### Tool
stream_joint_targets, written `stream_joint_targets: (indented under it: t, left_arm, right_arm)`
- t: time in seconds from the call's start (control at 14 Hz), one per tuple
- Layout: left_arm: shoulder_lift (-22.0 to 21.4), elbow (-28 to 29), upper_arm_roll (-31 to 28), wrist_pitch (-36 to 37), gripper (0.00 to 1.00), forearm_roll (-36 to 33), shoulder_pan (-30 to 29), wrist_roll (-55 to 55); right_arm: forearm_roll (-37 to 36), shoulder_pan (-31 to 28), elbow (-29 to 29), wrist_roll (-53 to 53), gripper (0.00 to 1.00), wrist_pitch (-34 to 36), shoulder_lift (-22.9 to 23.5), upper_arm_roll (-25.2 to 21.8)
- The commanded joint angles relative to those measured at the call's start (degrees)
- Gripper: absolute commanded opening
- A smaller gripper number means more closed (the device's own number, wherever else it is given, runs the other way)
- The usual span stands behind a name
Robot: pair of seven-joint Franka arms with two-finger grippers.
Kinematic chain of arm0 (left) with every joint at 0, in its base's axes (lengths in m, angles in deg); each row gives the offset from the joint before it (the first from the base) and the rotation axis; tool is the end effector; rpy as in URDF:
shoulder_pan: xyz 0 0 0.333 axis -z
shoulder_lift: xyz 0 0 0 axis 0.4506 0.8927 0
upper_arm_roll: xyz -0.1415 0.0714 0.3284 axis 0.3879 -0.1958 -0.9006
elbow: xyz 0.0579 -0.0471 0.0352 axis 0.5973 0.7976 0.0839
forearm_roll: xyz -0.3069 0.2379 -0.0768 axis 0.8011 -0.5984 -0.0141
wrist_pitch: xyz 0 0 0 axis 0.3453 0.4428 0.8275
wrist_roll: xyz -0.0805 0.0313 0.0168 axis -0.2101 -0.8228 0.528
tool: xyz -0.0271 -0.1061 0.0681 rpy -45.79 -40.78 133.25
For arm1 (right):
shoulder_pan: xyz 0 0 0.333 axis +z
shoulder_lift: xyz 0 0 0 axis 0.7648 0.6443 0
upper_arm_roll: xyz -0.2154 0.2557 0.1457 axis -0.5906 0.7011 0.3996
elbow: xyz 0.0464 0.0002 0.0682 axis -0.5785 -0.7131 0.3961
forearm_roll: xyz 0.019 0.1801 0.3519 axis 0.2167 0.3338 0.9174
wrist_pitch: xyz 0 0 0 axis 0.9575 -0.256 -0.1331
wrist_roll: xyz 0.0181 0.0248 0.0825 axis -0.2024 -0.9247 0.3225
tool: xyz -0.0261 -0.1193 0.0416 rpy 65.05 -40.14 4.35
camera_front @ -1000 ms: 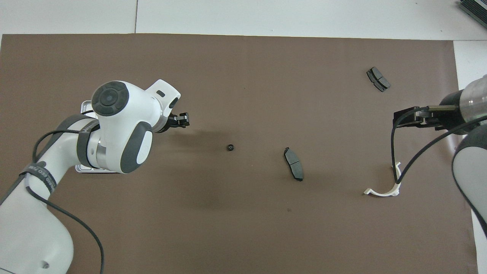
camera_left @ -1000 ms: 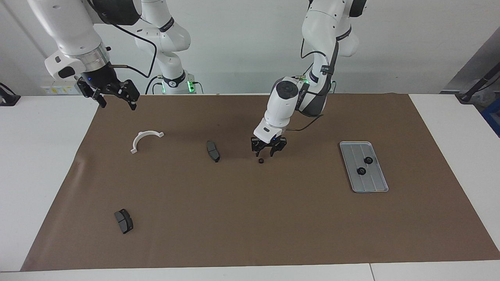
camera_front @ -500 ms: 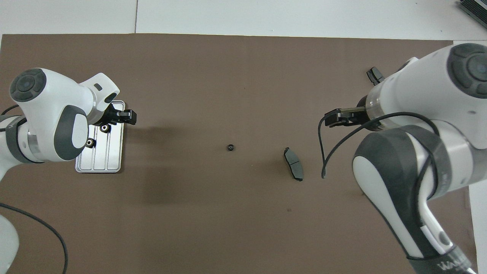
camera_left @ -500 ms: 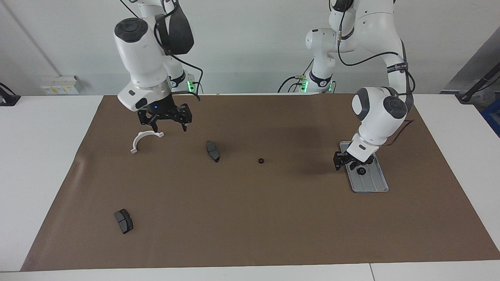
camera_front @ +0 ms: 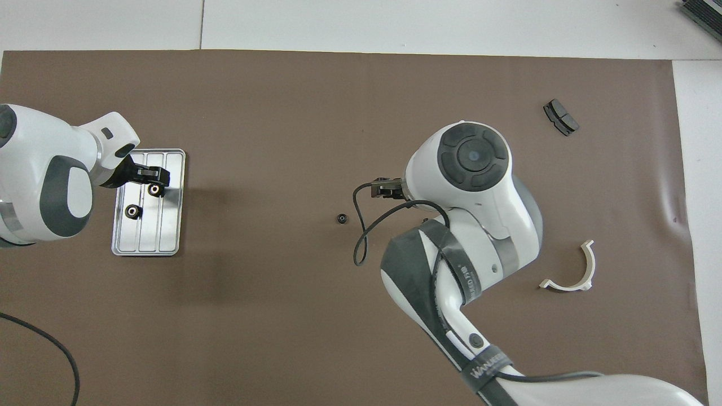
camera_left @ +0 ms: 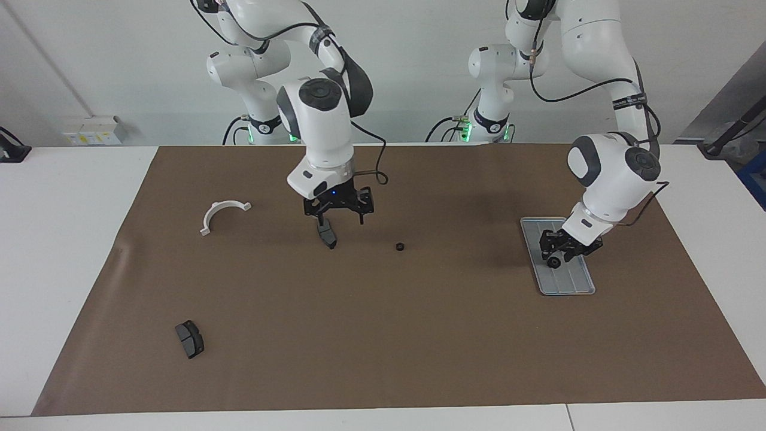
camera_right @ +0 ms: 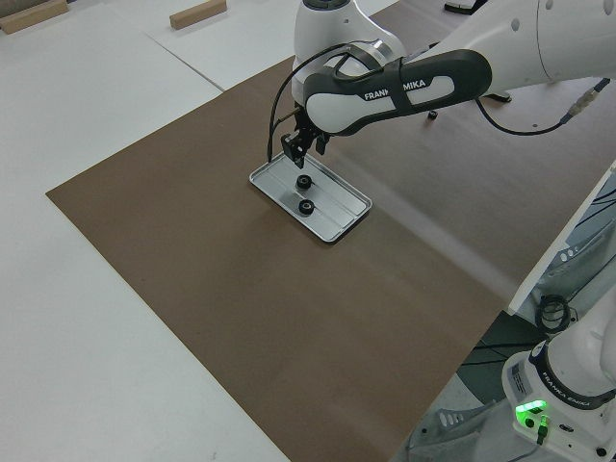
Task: Place bearing gear from tray to pile
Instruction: 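Return the left gripper to the tray while the right gripper reaches the bearing, then grasp the bearing with the right gripper while the left gripper grasps another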
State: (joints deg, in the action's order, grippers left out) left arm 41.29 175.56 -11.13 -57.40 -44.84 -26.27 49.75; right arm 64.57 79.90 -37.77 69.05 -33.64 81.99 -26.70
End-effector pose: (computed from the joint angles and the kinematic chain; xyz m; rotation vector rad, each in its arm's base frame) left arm 0.6272 -0.0105 0.3676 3.0498 -0.2446 0.0587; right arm 0.5793 0.3208 0.4524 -3.1022 0.0252 -0.1326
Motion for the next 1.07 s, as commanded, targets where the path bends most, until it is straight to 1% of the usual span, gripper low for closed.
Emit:
stream_joint_targets:
  t: [0.0,0.14,0.36,0.57,0.71,0.79,0.93,1.0]
  left_arm:
    - [-0.95,3.09,0.36,-2.28,0.59,-1.1,-0.33,0.61]
    - [-0.86,4.22,0.27,-3.42,0.58,-2.5,-0.33,0.52]
    - [-1.03,5.55,0.27,-3.86,0.58,-2.5,-1.03,0.44]
    - [-0.86,6.51,0.27,-5.09,0.58,-2.5,-1.21,0.17]
    - [-0.77,6.78,0.27,-6.06,0.58,-2.5,-1.39,0.09]
    - [-0.68,6.78,0.27,-6.24,0.58,-2.5,-1.47,0.08]
    - [-0.68,7.04,0.27,-6.32,0.58,-2.5,-1.56,-0.18]
    - [-0.68,7.83,0.27,-7.2,0.57,-2.5,-1.56,-0.79]
  right_arm:
    - [0.43,2.5,0.25,3.07,1.0,-3.69,3.25,-0.22]
    - [-0.18,4.69,0.43,4.73,1.0,-5.62,5.28,-0.22]
    - [-2.55,9.0,2.53,8.95,1.0,-9.58,11.24,-0.3]
    - [-4.05,9.1,2.54,9.23,1.0,-10.91,12.31,-0.22]
    - [-5.19,9.45,2.54,9.14,1.0,-13.19,13.98,-0.22]
    - [-5.46,9.8,2.54,8.88,0.98,-13.2,14.16,-0.22]
    - [-5.99,9.54,2.45,8.44,0.82,-13.89,14.25,-0.22]
    - [-5.99,9.54,2.45,8.35,0.76,-14.07,14.25,-0.22]
